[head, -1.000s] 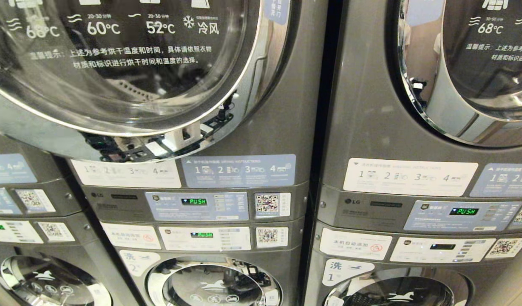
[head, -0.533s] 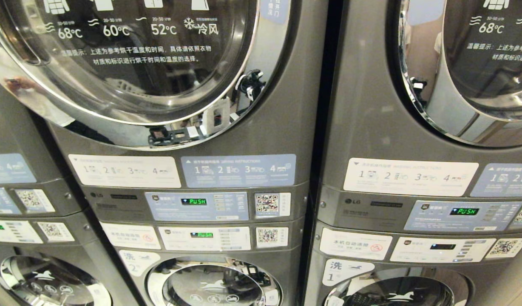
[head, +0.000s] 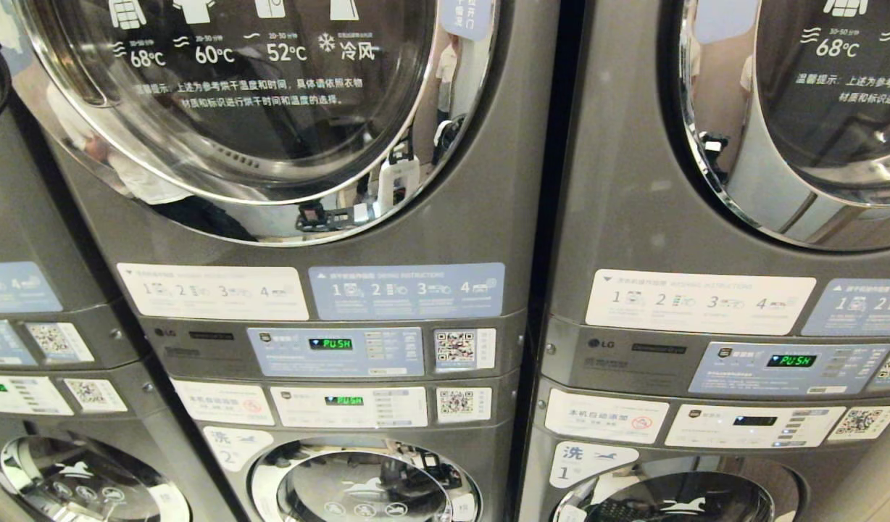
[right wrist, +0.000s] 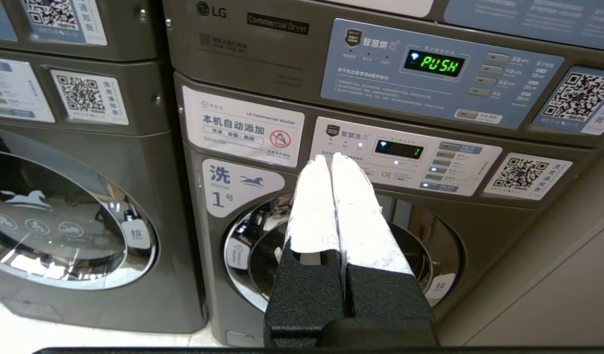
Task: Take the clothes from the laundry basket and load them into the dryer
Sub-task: Close the dryer
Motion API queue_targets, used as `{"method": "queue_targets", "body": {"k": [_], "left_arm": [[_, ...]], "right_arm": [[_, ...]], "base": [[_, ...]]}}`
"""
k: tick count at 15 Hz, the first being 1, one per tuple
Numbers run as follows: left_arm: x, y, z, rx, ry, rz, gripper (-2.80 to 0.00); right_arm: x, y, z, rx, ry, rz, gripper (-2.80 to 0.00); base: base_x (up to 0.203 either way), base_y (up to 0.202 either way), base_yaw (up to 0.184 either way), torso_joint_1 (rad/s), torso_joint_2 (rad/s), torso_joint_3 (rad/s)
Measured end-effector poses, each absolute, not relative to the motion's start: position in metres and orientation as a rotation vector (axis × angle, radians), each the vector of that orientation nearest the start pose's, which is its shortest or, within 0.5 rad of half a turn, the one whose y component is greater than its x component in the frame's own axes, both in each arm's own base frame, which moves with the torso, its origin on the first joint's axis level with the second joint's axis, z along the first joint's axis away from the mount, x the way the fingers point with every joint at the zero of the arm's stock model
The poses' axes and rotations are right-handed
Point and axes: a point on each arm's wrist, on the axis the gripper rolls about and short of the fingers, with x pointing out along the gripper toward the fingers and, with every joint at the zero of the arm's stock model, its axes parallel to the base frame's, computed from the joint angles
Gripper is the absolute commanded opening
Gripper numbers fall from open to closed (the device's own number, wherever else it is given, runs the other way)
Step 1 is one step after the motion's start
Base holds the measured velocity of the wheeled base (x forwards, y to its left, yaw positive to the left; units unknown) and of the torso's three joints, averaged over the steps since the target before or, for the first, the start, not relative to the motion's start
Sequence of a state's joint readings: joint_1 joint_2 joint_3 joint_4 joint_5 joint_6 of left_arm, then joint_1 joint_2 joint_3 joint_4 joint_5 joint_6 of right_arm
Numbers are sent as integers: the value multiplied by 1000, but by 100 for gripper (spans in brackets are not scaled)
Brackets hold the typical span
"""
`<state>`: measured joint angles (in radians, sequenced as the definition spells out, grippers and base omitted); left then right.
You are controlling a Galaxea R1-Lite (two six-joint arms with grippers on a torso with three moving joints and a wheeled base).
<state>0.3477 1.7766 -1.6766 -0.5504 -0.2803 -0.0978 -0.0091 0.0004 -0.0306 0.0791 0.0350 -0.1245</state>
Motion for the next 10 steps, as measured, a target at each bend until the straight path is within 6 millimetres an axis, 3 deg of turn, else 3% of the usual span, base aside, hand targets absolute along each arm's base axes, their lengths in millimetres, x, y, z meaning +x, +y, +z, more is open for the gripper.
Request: {"method": "queue_targets", "body": {"k": [5, 10], "left_arm": [[341, 117, 380, -8, -418, 1, -280], [361, 127, 382, 10, -459, 10, -280]], "right_arm": [[-25, 1, 76, -122, 47, 28, -280], [-25, 1, 76, -123, 47, 30, -280]], "base": [[0, 0, 0, 0, 0, 0], [0, 0, 0, 0, 0, 0]]}}
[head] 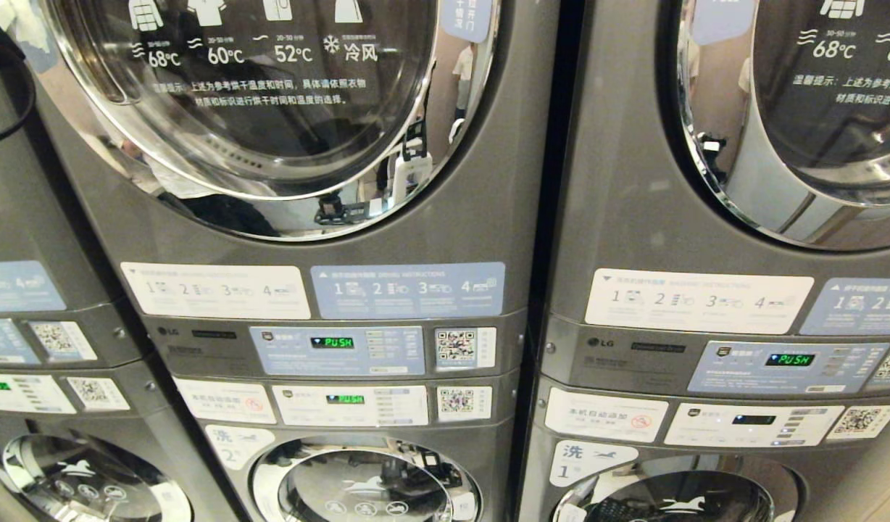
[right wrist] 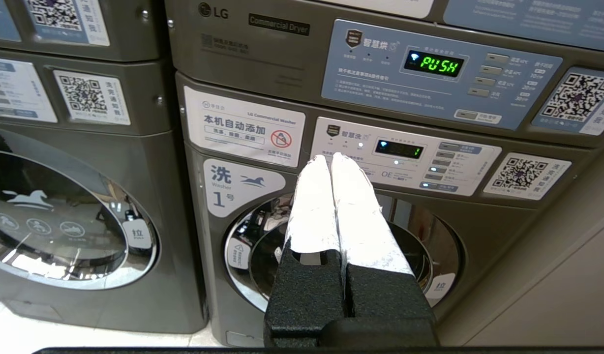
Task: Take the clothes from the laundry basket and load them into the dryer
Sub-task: Close the dryer
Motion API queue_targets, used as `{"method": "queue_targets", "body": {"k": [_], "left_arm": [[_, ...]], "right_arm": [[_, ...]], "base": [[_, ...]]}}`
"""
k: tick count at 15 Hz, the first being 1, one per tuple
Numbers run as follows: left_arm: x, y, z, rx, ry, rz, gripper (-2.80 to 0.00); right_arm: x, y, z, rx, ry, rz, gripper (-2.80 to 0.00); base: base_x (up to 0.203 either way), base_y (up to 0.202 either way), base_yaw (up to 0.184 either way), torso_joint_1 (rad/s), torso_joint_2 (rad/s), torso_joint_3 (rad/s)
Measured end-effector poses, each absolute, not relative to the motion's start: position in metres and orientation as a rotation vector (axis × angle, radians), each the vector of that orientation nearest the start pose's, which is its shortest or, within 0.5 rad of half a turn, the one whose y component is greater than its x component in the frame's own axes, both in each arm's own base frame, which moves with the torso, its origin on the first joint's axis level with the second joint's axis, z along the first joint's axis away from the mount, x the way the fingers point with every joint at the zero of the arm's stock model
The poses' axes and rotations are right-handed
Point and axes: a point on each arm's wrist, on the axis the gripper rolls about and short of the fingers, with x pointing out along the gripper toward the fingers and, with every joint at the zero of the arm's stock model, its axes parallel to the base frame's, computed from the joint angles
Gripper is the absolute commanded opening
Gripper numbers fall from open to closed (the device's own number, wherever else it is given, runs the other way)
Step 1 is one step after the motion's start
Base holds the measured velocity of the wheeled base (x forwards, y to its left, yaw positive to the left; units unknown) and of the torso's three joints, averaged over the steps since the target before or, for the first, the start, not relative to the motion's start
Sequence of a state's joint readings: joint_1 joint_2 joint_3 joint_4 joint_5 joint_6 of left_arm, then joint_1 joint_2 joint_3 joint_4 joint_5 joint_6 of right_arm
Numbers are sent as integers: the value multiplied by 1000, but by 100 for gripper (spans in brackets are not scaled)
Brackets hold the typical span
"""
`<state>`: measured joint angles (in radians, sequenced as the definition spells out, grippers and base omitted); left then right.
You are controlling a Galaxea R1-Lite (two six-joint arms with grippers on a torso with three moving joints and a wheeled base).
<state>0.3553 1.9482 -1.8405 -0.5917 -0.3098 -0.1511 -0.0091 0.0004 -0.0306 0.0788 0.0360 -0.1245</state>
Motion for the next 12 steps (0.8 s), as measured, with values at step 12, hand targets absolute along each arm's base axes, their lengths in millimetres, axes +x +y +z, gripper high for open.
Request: {"method": "queue_targets", "body": {"k": [12], "left_arm": [[364, 123, 386, 39, -477, 13, -280]], "right_arm": [[-25, 1, 76, -124, 49, 30, -280]], "base": [[0, 0, 0, 0, 0, 0]]}}
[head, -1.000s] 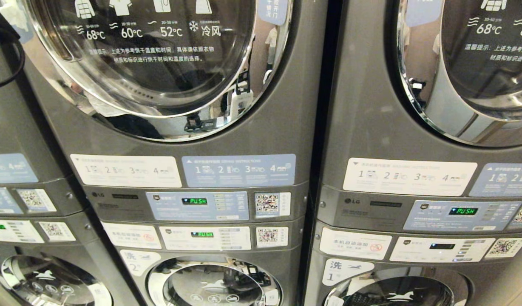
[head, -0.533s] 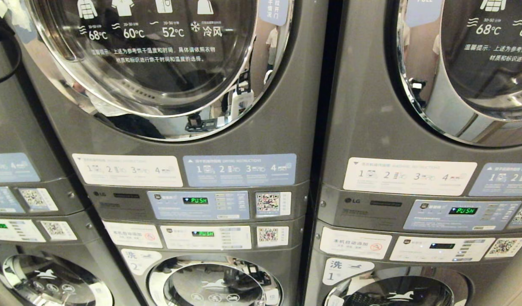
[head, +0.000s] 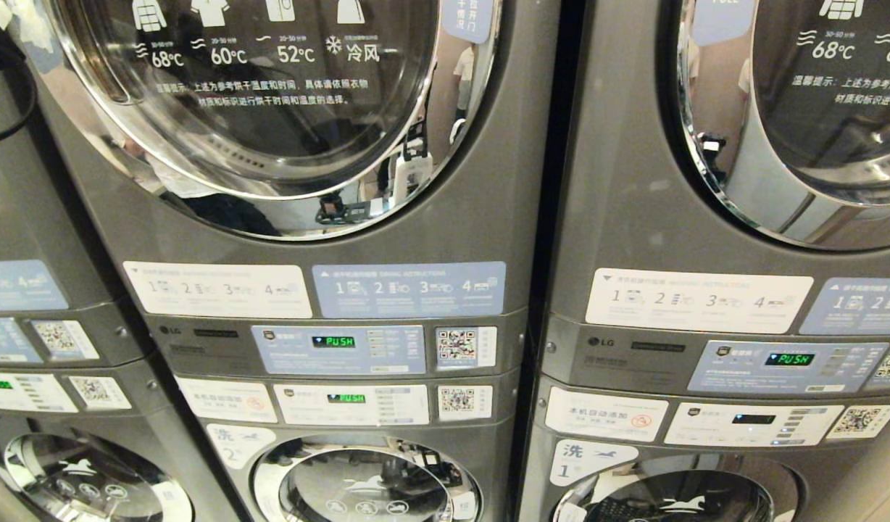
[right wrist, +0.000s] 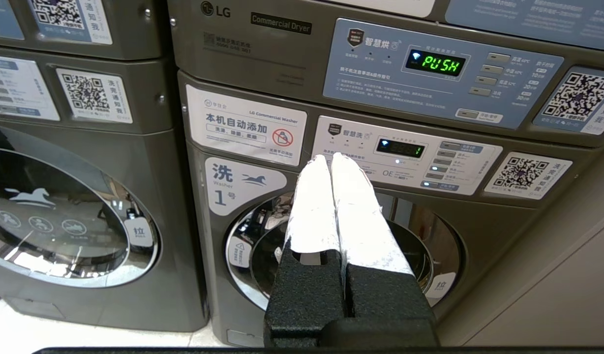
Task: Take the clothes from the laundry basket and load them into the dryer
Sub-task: Close the dryer
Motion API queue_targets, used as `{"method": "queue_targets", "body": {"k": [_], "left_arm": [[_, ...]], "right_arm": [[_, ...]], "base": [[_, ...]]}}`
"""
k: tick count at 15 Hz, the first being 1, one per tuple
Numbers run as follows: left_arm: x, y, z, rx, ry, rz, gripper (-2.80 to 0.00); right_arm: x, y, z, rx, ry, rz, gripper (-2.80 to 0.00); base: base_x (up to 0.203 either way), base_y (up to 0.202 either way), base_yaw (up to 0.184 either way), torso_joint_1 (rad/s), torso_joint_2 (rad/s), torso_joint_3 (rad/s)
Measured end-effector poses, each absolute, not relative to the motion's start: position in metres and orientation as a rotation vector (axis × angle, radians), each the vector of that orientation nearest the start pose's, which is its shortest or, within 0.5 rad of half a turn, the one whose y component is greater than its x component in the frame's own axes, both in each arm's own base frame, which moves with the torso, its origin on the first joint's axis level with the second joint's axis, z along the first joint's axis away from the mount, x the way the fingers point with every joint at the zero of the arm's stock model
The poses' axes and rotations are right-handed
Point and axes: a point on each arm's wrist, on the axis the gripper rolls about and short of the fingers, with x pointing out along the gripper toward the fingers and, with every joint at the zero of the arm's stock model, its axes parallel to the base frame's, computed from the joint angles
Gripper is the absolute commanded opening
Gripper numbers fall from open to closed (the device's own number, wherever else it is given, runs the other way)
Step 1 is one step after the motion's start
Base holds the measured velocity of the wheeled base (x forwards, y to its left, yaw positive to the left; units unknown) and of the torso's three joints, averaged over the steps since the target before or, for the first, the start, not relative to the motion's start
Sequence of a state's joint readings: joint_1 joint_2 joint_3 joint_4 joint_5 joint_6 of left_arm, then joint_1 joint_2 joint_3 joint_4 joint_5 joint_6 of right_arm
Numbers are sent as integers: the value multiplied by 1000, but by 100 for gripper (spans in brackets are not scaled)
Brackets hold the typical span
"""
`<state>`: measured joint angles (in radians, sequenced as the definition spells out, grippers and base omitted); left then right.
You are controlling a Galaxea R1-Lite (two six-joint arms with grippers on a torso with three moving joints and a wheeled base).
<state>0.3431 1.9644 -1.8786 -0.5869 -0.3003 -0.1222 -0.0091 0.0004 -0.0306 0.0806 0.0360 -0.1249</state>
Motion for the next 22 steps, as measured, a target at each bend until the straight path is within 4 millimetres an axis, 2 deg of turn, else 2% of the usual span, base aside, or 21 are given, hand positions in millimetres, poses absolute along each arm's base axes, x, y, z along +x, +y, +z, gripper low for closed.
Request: {"method": "queue_targets", "body": {"k": [8, 22], "left_arm": [[348, 117, 393, 33, -481, 37, -280], [369, 107, 377, 42, -440, 5, -280]], "right_arm": [[-25, 1, 76, -124, 47, 31, -280], [-25, 1, 76, -121, 46, 29, -280]], "base": [[0, 0, 0, 0, 0, 0], [0, 0, 0, 0, 0, 0]]}}
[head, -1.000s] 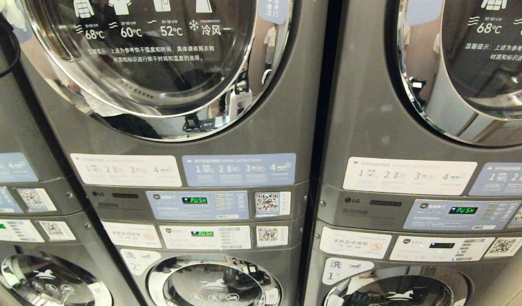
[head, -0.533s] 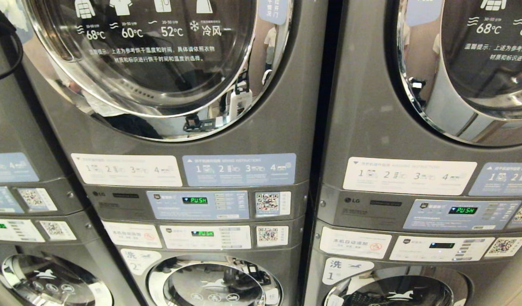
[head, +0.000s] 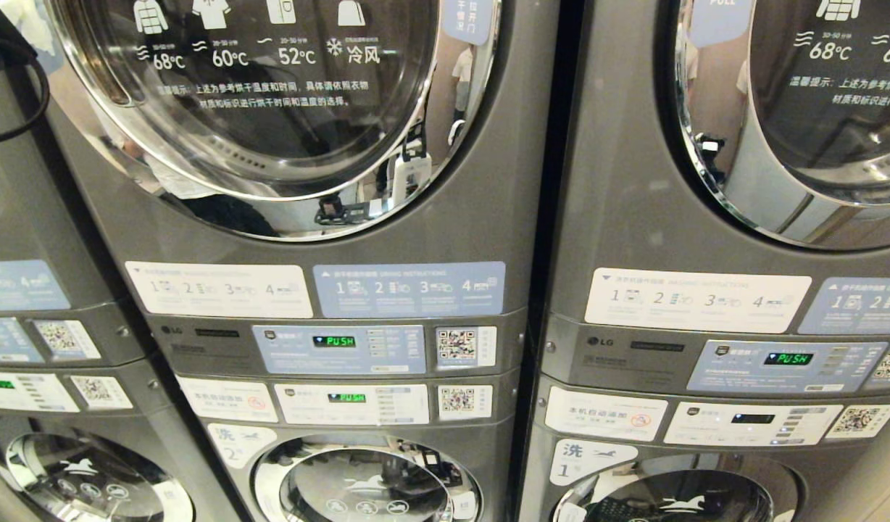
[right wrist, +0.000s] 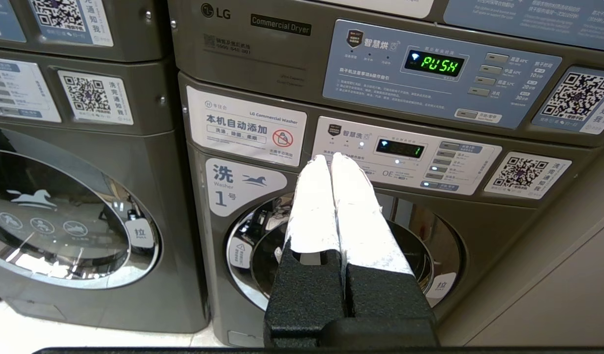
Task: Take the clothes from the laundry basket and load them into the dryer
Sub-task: Close the dryer
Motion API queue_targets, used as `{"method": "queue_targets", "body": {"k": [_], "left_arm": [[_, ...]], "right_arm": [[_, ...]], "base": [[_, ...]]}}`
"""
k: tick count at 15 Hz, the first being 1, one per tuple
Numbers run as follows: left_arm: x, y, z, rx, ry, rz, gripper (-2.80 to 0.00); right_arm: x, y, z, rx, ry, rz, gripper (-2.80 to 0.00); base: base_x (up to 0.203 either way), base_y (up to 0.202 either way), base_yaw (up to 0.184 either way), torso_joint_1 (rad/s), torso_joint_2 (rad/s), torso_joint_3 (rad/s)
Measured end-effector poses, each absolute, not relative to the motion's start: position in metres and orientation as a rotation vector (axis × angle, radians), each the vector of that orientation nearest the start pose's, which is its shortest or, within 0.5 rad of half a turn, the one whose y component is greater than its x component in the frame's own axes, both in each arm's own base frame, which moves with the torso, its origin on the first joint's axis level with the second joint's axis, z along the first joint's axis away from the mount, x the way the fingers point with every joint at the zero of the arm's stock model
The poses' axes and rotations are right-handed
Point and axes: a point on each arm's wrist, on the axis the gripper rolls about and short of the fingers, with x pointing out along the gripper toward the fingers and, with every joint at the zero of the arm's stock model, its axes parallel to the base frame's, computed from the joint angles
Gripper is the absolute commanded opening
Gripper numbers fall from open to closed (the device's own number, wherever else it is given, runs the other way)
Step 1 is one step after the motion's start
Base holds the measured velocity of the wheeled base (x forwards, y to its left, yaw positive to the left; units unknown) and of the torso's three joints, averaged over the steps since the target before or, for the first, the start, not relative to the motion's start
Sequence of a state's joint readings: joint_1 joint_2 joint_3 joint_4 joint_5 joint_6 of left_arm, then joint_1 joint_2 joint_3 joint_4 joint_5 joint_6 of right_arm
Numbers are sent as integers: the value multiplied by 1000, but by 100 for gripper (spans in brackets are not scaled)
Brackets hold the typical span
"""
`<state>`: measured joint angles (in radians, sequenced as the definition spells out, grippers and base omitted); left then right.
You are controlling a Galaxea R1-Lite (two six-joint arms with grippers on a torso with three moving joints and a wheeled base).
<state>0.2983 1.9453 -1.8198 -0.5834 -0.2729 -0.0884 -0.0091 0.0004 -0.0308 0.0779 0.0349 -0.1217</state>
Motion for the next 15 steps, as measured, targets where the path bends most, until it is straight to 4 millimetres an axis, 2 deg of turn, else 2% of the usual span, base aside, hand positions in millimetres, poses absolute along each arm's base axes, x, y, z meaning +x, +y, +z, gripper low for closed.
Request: {"method": "queue_targets", "body": {"k": [15], "left_arm": [[391, 96, 360, 44, -404, -28, -280]], "right_arm": [[-25, 1, 76, -119, 46, 26, -280]], "base": [[0, 0, 0, 0, 0, 0]]}}
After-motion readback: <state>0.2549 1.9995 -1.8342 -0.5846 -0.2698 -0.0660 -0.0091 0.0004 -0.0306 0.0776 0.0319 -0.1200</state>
